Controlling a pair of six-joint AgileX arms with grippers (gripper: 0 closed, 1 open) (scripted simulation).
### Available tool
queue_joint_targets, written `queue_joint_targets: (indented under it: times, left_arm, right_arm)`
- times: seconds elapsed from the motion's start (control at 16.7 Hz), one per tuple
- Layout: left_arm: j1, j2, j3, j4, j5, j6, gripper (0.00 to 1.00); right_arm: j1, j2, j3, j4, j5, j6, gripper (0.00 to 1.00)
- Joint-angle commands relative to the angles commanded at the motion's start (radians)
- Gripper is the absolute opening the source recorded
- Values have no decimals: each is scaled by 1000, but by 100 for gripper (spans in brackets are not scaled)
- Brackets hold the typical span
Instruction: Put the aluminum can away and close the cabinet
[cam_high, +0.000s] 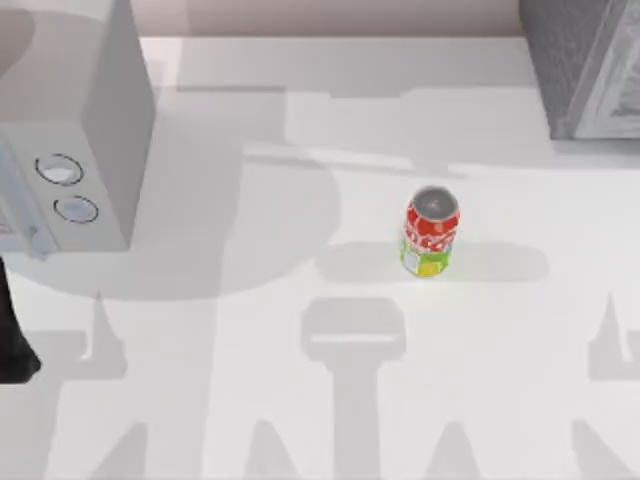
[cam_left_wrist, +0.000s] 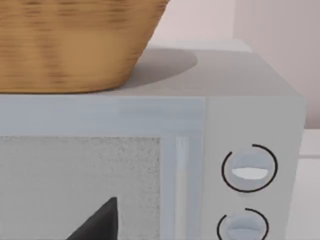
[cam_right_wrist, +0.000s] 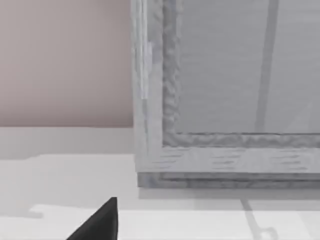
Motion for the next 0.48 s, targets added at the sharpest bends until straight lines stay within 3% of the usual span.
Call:
queue_joint_targets:
  times: [0.48]
  left_arm:
    - [0, 0, 0, 0, 0, 0, 100]
  right_arm:
    - [70, 200, 53, 147, 73, 1, 100]
